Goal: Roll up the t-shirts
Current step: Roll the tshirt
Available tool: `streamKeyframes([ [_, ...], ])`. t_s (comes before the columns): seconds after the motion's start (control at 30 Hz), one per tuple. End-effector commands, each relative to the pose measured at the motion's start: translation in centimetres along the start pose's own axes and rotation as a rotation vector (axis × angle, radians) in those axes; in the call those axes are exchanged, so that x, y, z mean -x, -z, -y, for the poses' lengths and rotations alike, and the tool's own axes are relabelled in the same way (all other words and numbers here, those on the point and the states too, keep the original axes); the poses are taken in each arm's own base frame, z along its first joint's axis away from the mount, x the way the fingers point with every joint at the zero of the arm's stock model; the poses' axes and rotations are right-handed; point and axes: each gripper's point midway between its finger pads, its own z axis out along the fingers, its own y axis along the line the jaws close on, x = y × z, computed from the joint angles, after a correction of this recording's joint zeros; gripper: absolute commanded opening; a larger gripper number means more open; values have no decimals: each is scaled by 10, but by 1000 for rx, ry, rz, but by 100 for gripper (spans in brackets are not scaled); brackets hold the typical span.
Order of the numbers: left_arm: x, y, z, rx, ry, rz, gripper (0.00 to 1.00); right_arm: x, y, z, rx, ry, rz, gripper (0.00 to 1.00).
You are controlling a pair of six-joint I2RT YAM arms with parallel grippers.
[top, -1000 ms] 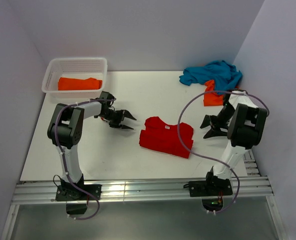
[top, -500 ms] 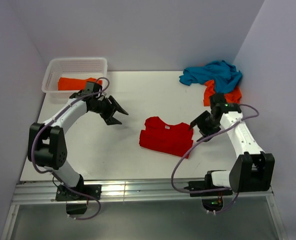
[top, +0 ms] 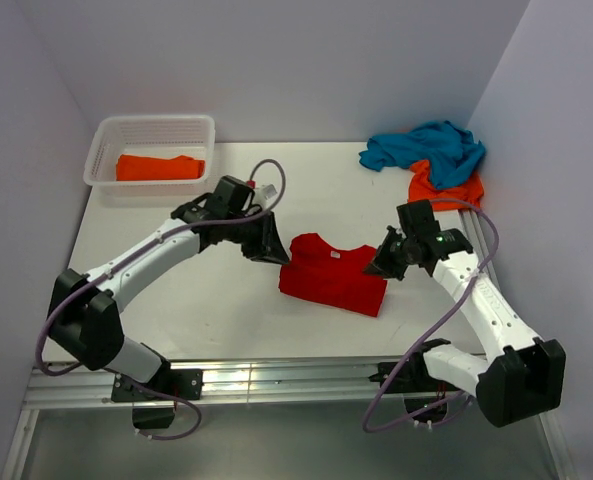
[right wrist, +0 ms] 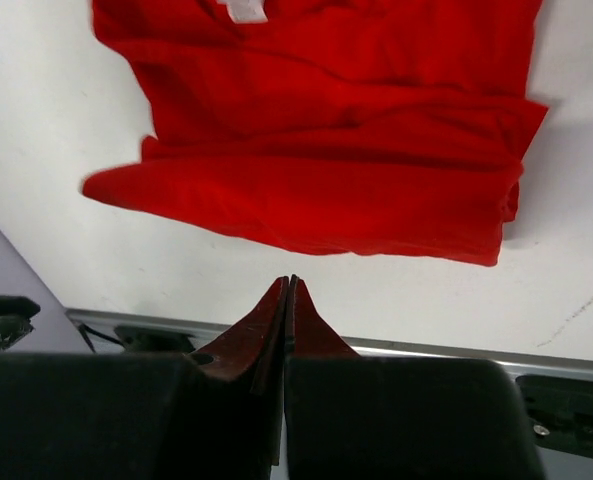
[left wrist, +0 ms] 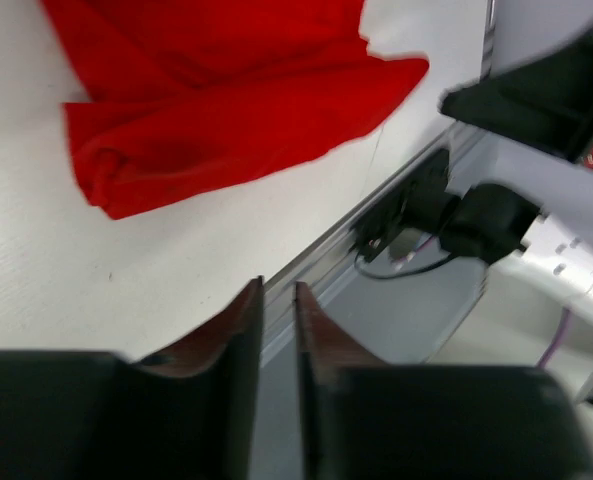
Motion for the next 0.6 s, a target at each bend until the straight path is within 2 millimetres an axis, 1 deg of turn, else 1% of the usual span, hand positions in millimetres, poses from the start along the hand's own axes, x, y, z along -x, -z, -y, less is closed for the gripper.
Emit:
streamKeyframes([
  [0.0, -9, -19, 7, -30, -113, -20, 19, -10, -15, -3, 22, 24, -21, 0],
  [0.03, -14, -24, 3, -20, -106, -34, 15, -11, -18, -4, 26, 28, -17, 0],
  [0.07, -17, -28, 4, -21, -115, -40, 7, -14, -22, 1, 1, 33, -14, 0],
  [0.13, -17, -35, 3, -20, -124, -41, 1, -15, -28, 0, 5, 39, -11, 0],
  [0.17, -17, -39, 3, -11, -125, -42, 0, -19, -33, 4, -11, 38, -25, 0],
  [0.27, -10, -49, -1, 10, -127, -48, 0, -19, -42, 6, -22, 35, -29, 0],
  [0.33, -5, -59, -5, 26, -130, -55, 0, -16, -48, 10, -50, 30, -25, 0],
  [0.37, -5, -67, -12, 44, -118, -71, 0, -14, -50, 9, -55, 31, -25, 0],
  [0.4, -2, -70, -10, 40, -127, -67, 0, -14, -52, 10, -63, 31, -26, 0],
  [0.57, 6, -95, -26, 86, -102, -96, 0, -9, -66, 15, -111, 25, -33, 0],
])
